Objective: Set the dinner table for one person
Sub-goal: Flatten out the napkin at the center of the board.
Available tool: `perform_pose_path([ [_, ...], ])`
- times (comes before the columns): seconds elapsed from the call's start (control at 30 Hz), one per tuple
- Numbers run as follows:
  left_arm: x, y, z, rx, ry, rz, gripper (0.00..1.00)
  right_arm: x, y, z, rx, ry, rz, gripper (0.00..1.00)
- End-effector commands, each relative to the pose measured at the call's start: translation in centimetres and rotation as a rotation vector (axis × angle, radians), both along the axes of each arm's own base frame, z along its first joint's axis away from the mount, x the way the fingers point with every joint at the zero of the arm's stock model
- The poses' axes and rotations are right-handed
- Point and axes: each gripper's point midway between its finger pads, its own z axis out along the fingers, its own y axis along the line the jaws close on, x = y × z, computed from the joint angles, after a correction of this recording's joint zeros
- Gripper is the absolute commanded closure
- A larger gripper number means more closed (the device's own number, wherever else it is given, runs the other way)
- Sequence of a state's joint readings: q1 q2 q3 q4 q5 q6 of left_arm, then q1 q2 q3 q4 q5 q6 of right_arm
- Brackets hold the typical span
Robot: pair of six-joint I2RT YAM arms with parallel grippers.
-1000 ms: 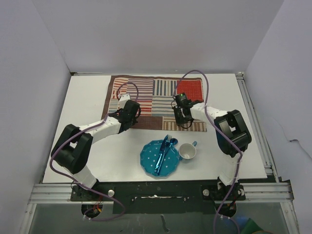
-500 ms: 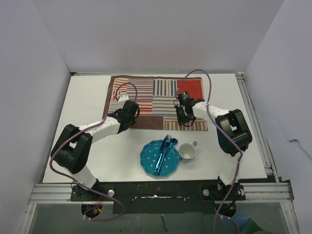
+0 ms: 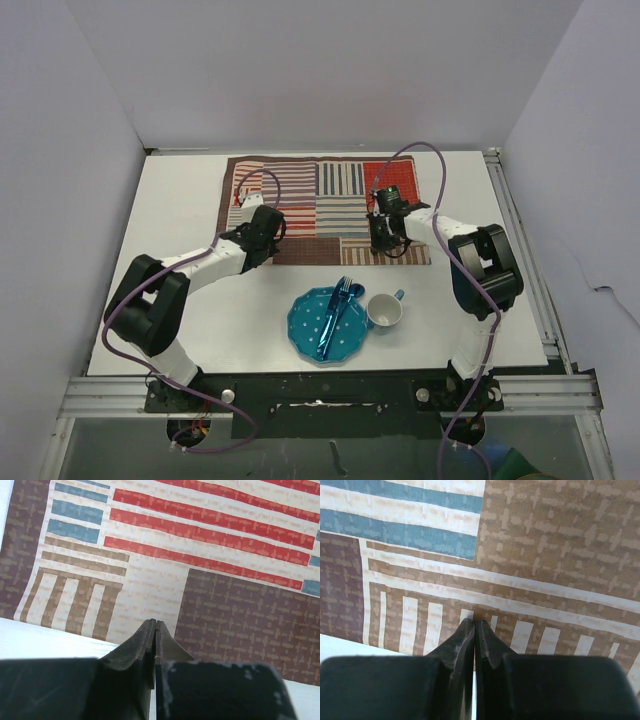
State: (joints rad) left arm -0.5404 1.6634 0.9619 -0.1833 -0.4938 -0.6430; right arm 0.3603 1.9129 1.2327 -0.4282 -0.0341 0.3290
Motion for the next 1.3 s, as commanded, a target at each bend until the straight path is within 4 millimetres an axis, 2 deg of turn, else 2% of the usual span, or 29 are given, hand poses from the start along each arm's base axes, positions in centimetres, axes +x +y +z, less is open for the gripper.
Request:
perform_pose_path([
  [0.0, 1.2, -0.2, 1.4, -0.017, -0.049, 0.012, 1.0, -2.2, -3.8, -2.4, -0.137, 0.086, -0.029, 0.99],
  [0.03, 1.1, -0.2, 1.4, -0.017, -0.049, 0.012, 1.0, -2.0, -3.7, -2.0, -0.129, 0.069, -0.026, 0.95],
  [0.1, 1.2, -0.2, 1.6, -0.021, -0.055, 0.013, 1.0, -1.7, -3.3, -1.2, -0.123, 0.036, -0.013, 0.74],
  [0.13, 1.2, -0.2, 1.8, -0.024, -0.059, 0.014, 1.0, -1.6, -3.1, -0.7, -0.12, 0.015, -0.005, 0.68],
  [0.23, 1.3, -0.4, 2.4, -0.031, -0.073, 0.009, 0.95, -0.6, -3.0, 1.6, -0.122, -0.077, -0.007, 0.66],
  [0.37, 1.6, -0.7, 3.4, -0.032, -0.083, -0.012, 0.93, 0.4, -3.0, 5.7, -0.108, -0.204, -0.019, 0.6],
  [0.57, 1.5, -0.7, 4.5, -0.046, -0.104, -0.016, 0.92, -0.7, -2.4, 8.7, -0.068, -0.249, -0.013, 0.58],
  [0.67, 1.2, -0.6, 4.7, -0.047, -0.102, -0.019, 0.92, -2.4, -2.5, 10.2, -0.076, -0.26, -0.029, 0.59],
  [0.73, 0.7, -0.4, 4.8, -0.038, -0.1, -0.018, 0.92, -4.0, -2.7, 11.5, -0.073, -0.268, -0.045, 0.67],
  [1.0, 0.5, 0.0, 4.9, 0.003, -0.085, -0.053, 0.9, -11.1, -4.7, 13.9, -0.082, -0.222, -0.074, 0.71],
  [1.07, 0.3, -0.1, 4.8, 0.001, -0.081, -0.064, 0.9, -12.9, -5.2, 14.2, -0.058, -0.213, -0.085, 0.71],
  [1.17, 0.2, -0.3, 4.8, -0.01, -0.082, -0.075, 0.9, -16.1, -6.0, 14.0, -0.033, -0.165, -0.102, 0.71],
  [1.27, 0.2, -0.4, 4.7, -0.013, -0.08, -0.079, 0.9, -18.3, -6.8, 13.5, -0.029, -0.132, -0.123, 0.71],
])
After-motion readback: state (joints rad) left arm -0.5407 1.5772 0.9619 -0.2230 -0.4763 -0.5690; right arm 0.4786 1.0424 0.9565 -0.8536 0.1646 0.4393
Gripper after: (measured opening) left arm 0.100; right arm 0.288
